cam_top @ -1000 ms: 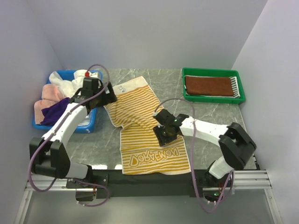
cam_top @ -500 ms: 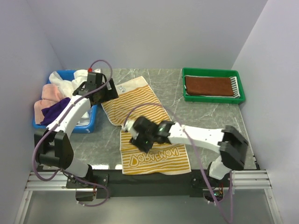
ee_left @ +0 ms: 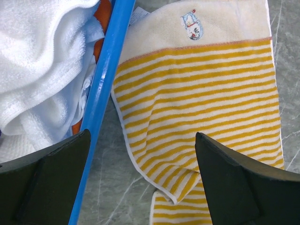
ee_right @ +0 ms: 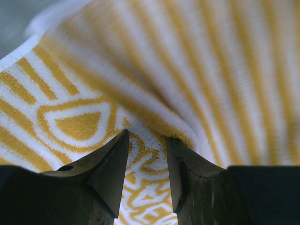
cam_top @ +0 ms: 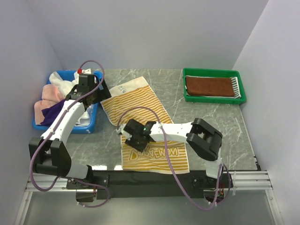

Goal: Fold and stack the towels
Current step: Flatten out the crumpled towel

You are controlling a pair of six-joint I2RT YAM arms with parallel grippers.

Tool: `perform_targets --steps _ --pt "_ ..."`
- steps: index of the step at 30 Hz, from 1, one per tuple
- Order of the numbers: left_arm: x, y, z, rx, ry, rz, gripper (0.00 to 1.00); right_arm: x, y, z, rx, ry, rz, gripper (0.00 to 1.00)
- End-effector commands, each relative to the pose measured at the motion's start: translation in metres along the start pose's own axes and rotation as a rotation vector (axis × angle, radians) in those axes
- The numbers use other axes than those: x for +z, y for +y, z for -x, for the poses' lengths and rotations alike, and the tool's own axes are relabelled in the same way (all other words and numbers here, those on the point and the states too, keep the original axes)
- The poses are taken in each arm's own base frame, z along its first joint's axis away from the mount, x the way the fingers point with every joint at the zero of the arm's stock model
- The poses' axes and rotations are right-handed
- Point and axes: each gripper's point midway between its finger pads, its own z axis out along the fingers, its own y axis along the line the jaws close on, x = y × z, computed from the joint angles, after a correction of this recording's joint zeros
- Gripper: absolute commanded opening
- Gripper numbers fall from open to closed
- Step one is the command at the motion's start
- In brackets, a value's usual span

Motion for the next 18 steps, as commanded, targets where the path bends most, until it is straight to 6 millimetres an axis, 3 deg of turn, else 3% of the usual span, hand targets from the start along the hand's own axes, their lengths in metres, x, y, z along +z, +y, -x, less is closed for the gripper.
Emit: perform_targets --steps 1,5,7,9,11,14,18 --pt "-0.011 0.0 0.015 0.004 -0.068 -0.014 0.99 0.001 -0.058 0.016 0.117 -0.038 -0.15 0.45" --pt "-0.013 0.001 0.016 -0.001 -0.069 -0.019 0.99 -0.012 -0.108 0.016 0.268 -0.062 -0.288 0.45" --pt "-0.013 0.001 0.017 -0.002 -0.073 -0.02 0.98 -0.026 -0.106 0.021 0.27 -0.098 -0.29 0.45" --pt "-0.014 0.002 0.017 -0.004 -0.077 -0.019 0.98 -0.044 -0.087 0.036 0.194 -0.17 -0.238 0.46" --pt "-0.015 0.003 0.018 -0.005 -0.08 -0.015 0.98 -0.053 -0.067 0.036 0.138 -0.199 -0.197 0.46" --pt "-0.016 0.004 0.019 -0.008 -0.085 -0.012 0.98 -0.055 -0.028 0.037 0.024 -0.208 -0.136 0.47" --pt "-0.017 0.005 0.019 -0.01 -0.09 -0.009 0.98 -0.045 0.0 0.038 -0.025 -0.194 -0.073 0.45"
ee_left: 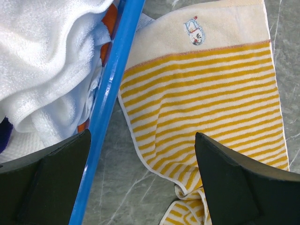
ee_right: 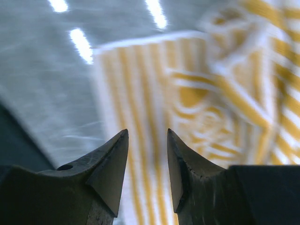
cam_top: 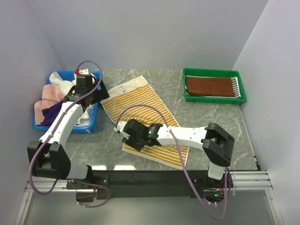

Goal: Fold and stack the towels
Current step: Flatten out the crumpled towel

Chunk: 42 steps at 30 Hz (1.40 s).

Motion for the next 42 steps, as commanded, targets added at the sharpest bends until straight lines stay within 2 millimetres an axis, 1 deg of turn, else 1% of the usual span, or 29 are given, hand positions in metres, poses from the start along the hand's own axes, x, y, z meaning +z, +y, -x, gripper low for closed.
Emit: perform_targets --steps 1,3,4,5,7,8,10,11,12,16,19,21,22,23,24,26,28,29,30,31,32,33,34,36,37,38,39,41,42 --pt "-0.01 -0.001 0.015 0.003 -0.065 -0.012 0.98 0.003 0.019 0.007 -0.049 -0.015 0.059 0.45" --pt "-0.011 0.0 0.016 0.003 -0.069 -0.009 0.98 0.011 0.028 0.002 -0.08 0.012 0.069 0.44" --pt "-0.011 0.0 0.015 0.003 -0.068 -0.009 0.98 0.013 0.032 0.006 -0.093 0.008 0.071 0.44" --pt "-0.011 0.001 0.015 0.004 -0.068 -0.009 0.98 0.018 0.039 0.003 -0.113 0.024 0.08 0.44" --pt "-0.011 0.0 0.014 0.005 -0.065 -0.011 0.98 0.022 0.044 0.006 -0.129 0.023 0.087 0.45" --pt "-0.011 0.0 0.015 0.005 -0.065 -0.011 0.98 0.026 0.049 0.003 -0.141 0.036 0.093 0.45" --pt "-0.011 0.0 0.014 0.003 -0.065 -0.012 0.98 0.028 0.051 0.005 -0.156 0.041 0.089 0.45" --pt "-0.012 0.0 0.015 0.005 -0.065 -0.011 0.98 0.033 0.054 0.0 -0.168 0.064 0.087 0.45" --pt "-0.012 0.0 0.015 0.004 -0.069 -0.011 0.98 0.034 0.055 0.001 -0.176 0.067 0.086 0.45" --pt "-0.014 0.001 0.016 0.003 -0.074 -0.01 0.98 0.04 0.063 -0.008 -0.204 0.105 0.105 0.45" --pt "-0.013 0.001 0.016 0.004 -0.073 -0.01 0.98 0.046 0.066 -0.019 -0.226 0.15 0.097 0.45" --pt "-0.014 0.001 0.017 0.004 -0.074 -0.01 0.98 0.052 0.062 -0.028 -0.237 0.185 0.071 0.44" --pt "-0.014 0.001 0.017 0.004 -0.075 -0.011 0.98 0.053 0.062 -0.03 -0.241 0.19 0.062 0.38" --pt "-0.014 0.001 0.017 0.004 -0.075 -0.011 0.98 0.053 0.061 -0.031 -0.243 0.195 0.055 0.19" --pt "-0.014 0.001 0.017 0.003 -0.075 -0.011 0.98 0.053 0.06 -0.032 -0.243 0.196 0.048 0.11" --pt "-0.014 0.001 0.016 0.003 -0.073 -0.012 0.98 0.045 0.06 -0.031 -0.243 0.199 0.058 0.03" --pt "-0.014 0.0 0.017 0.003 -0.073 -0.015 0.98 0.037 0.065 -0.03 -0.238 0.194 0.097 0.0" --pt "-0.015 0.0 0.017 0.003 -0.074 -0.017 0.98 0.025 0.071 -0.027 -0.238 0.19 0.136 0.0" --pt "-0.014 0.0 0.017 0.003 -0.074 -0.017 0.98 0.018 0.072 -0.025 -0.238 0.188 0.152 0.0" --pt "-0.015 0.0 0.017 0.002 -0.075 -0.018 0.98 0.011 0.078 -0.023 -0.237 0.187 0.189 0.0" --pt "-0.015 0.0 0.017 0.003 -0.075 -0.019 0.98 -0.002 0.08 -0.021 -0.241 0.185 0.217 0.0" --pt "-0.015 -0.001 0.017 0.003 -0.076 -0.02 0.98 -0.009 0.083 -0.019 -0.24 0.177 0.24 0.0" --pt "-0.015 0.0 0.018 0.002 -0.076 -0.019 0.98 -0.017 0.09 -0.017 -0.236 0.17 0.287 0.0" --pt "-0.015 0.0 0.018 0.0 -0.078 -0.02 0.98 -0.034 0.096 -0.016 -0.242 0.167 0.337 0.0" --pt "-0.015 -0.001 0.017 0.002 -0.076 -0.022 0.98 -0.043 0.103 -0.015 -0.24 0.161 0.383 0.0" --pt "-0.015 0.0 0.017 0.003 -0.076 -0.022 0.98 -0.048 0.107 -0.018 -0.245 0.174 0.411 0.0" --pt "-0.016 -0.001 0.018 0.003 -0.078 -0.025 0.98 -0.053 0.113 -0.017 -0.255 0.171 0.44 0.0" --pt "-0.015 -0.001 0.017 0.003 -0.075 -0.029 0.98 -0.056 0.122 -0.02 -0.271 0.187 0.484 0.0" --pt "-0.015 -0.002 0.017 0.003 -0.074 -0.031 0.98 -0.057 0.127 -0.017 -0.283 0.181 0.496 0.0"
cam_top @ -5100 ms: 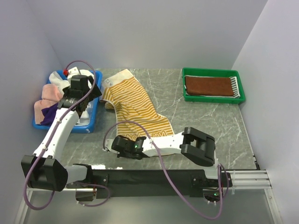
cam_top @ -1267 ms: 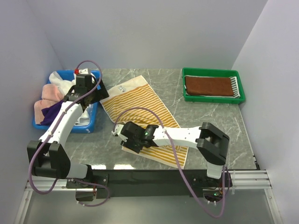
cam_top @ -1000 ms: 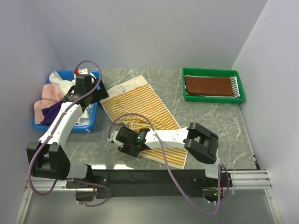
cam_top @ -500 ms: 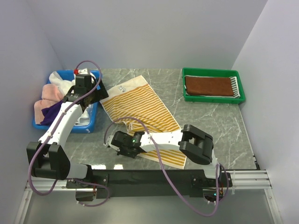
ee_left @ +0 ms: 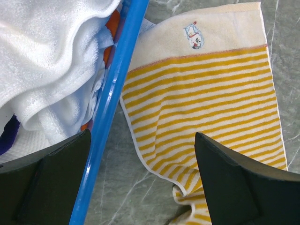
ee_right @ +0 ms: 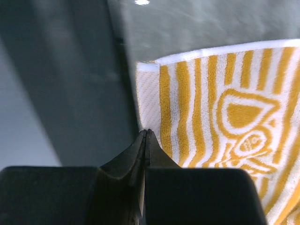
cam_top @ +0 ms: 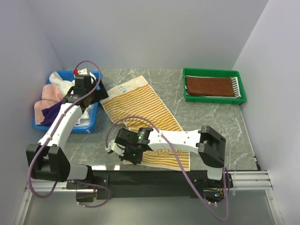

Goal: Fold and stack the towels
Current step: Flatten out the crumpled towel

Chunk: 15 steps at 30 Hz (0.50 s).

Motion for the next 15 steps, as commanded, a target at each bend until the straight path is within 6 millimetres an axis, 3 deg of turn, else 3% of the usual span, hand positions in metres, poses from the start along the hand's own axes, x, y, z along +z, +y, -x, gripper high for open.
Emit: perform_targets --steps 1,6,8,9,10,11,13,15 --pt "-0.008 -0.004 0.011 0.011 -0.044 -0.033 0.98 -0.019 0.035 0.015 -0.074 -0.029 0.147 0.0" --pt "-0.006 -0.006 0.008 0.012 -0.032 -0.044 0.98 -0.023 0.046 0.017 -0.12 -0.006 0.2 0.0" --pt "-0.005 -0.007 0.007 0.013 -0.021 -0.049 0.98 -0.03 0.052 0.019 -0.145 -0.027 0.224 0.04" --pt "-0.005 -0.008 0.006 0.013 -0.02 -0.054 0.98 -0.033 0.053 0.02 -0.149 -0.038 0.233 0.12" --pt "-0.004 -0.009 0.005 0.013 -0.017 -0.057 0.98 -0.039 0.053 0.023 -0.154 -0.054 0.225 0.33" --pt "-0.004 -0.01 0.005 0.014 -0.015 -0.064 0.98 -0.04 0.052 0.023 -0.154 -0.062 0.214 0.41" --pt "-0.003 -0.013 0.003 0.018 -0.004 -0.08 0.98 -0.052 0.043 0.027 -0.139 -0.104 0.178 0.5" --pt "-0.002 -0.015 0.001 0.023 0.005 -0.089 0.98 -0.06 0.007 0.031 -0.029 -0.159 0.091 0.51"
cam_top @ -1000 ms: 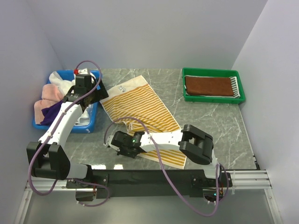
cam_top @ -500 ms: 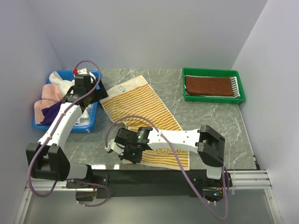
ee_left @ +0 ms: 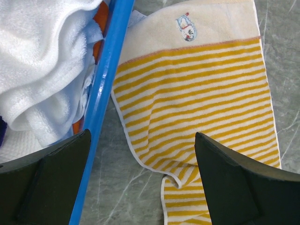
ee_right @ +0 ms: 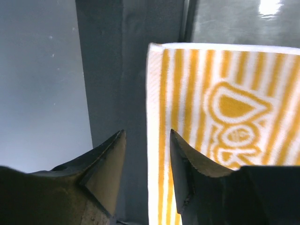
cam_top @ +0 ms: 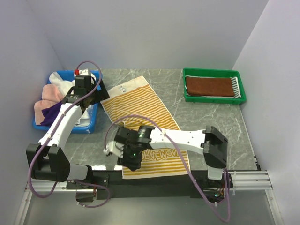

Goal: Fold and stack the towels
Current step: Flatten out the crumpled towel

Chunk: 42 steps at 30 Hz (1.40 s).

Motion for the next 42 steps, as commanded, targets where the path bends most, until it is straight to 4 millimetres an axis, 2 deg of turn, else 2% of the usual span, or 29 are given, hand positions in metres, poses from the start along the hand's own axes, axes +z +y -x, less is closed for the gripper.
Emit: perform_targets --steps 1,2,3,4,5,8,9,11,12,13,14,15,17,18,20,22,23,25,28,29,31,32,33,34,36,37,40,41,42 --pt "-0.002 -0.01 0.006 0.015 -0.016 -0.053 0.99 -0.055 -0.041 0.024 0.13 -0.207 -0.154 0.51" --pt "-0.001 -0.011 0.006 0.014 -0.015 -0.059 0.99 -0.068 -0.08 0.009 0.242 -0.224 -0.24 0.51" --pt "0.0 -0.015 0.002 0.013 -0.001 -0.073 0.99 -0.081 -0.1 0.004 0.301 -0.252 -0.308 0.51" --pt "0.001 -0.018 0.0 0.001 0.007 -0.082 0.99 -0.095 -0.136 -0.007 0.407 -0.272 -0.462 0.51" --pt "0.001 -0.026 -0.004 0.003 0.019 -0.099 0.99 -0.11 -0.169 -0.028 0.508 -0.28 -0.555 0.51" --pt "0.007 -0.049 -0.02 0.013 0.066 -0.119 0.99 -0.13 -0.228 -0.055 0.722 -0.313 -0.689 0.5" --pt "0.011 -0.055 -0.022 0.016 0.078 -0.119 0.99 -0.132 -0.255 -0.079 0.815 -0.297 -0.725 0.5" --pt "0.015 -0.066 -0.029 0.008 0.086 -0.126 0.99 -0.141 -0.287 -0.087 0.9 -0.335 -0.779 0.5" --pt "0.019 -0.069 -0.033 0.003 0.095 -0.127 0.99 -0.134 -0.304 -0.099 0.94 -0.319 -0.788 0.49" --pt "0.021 -0.071 -0.034 -0.013 0.098 -0.126 0.99 -0.134 -0.317 -0.1 0.951 -0.338 -0.8 0.48" --pt "0.023 -0.075 -0.037 -0.011 0.102 -0.133 0.99 -0.136 -0.328 -0.097 0.959 -0.357 -0.807 0.47" --pt "0.029 -0.077 -0.037 -0.013 0.102 -0.132 0.99 -0.124 -0.338 -0.103 0.976 -0.336 -0.799 0.47" --pt "0.033 -0.087 -0.033 -0.006 0.102 -0.139 0.99 -0.125 -0.353 -0.105 1.01 -0.353 -0.823 0.46" --pt "0.042 -0.086 -0.04 0.001 0.125 -0.119 0.99 -0.115 -0.36 -0.112 1.034 -0.337 -0.82 0.45" --pt "0.048 -0.092 -0.036 0.008 0.114 -0.106 0.99 -0.109 -0.363 -0.119 1.067 -0.321 -0.818 0.45" --pt "0.06 -0.093 -0.04 0.005 0.133 -0.092 0.99 -0.103 -0.363 -0.131 1.113 -0.303 -0.819 0.45" --pt "0.062 -0.096 -0.038 0.003 0.131 -0.095 0.99 -0.096 -0.358 -0.141 1.134 -0.278 -0.813 0.45" --pt "0.073 -0.095 -0.048 0.01 0.169 -0.079 0.99 -0.087 -0.349 -0.156 1.184 -0.244 -0.796 0.44" --pt "0.083 -0.098 -0.051 0.016 0.187 -0.066 0.99 -0.083 -0.341 -0.176 1.246 -0.206 -0.798 0.44" --pt "0.084 -0.101 -0.049 0.015 0.184 -0.071 0.99 -0.078 -0.334 -0.185 1.264 -0.177 -0.788 0.44" --pt "0.09 -0.1 -0.051 0.018 0.197 -0.061 0.99 -0.08 -0.322 -0.194 1.296 -0.164 -0.785 0.44" --pt "0.091 -0.102 -0.049 0.018 0.196 -0.057 0.99 -0.072 -0.309 -0.206 1.316 -0.123 -0.775 0.44" --pt "0.094 -0.101 -0.05 0.021 0.203 -0.051 0.99 -0.077 -0.302 -0.208 1.338 -0.135 -0.783 0.45" --pt "0.095 -0.1 -0.05 0.026 0.202 -0.043 0.99 -0.068 -0.285 -0.224 1.361 -0.084 -0.771 0.45" --pt "0.098 -0.1 -0.049 0.032 0.206 -0.033 0.99 -0.075 -0.268 -0.229 1.386 -0.094 -0.782 0.45" --pt "0.098 -0.099 -0.048 0.039 0.204 -0.029 0.99 -0.068 -0.253 -0.242 1.402 -0.057 -0.775 0.45" --pt "0.103 -0.097 -0.046 0.072 0.204 -0.01 0.99 -0.079 -0.231 -0.248 1.4 -0.074 -0.783 0.45" --pt "0.104 -0.097 -0.039 0.08 0.186 -0.001 0.99 -0.084 -0.23 -0.245 1.384 -0.094 -0.787 0.45" --pt "0.109 -0.094 -0.041 0.093 0.192 0.016 0.99 -0.096 -0.23 -0.236 1.337 -0.135 -0.786 0.45"
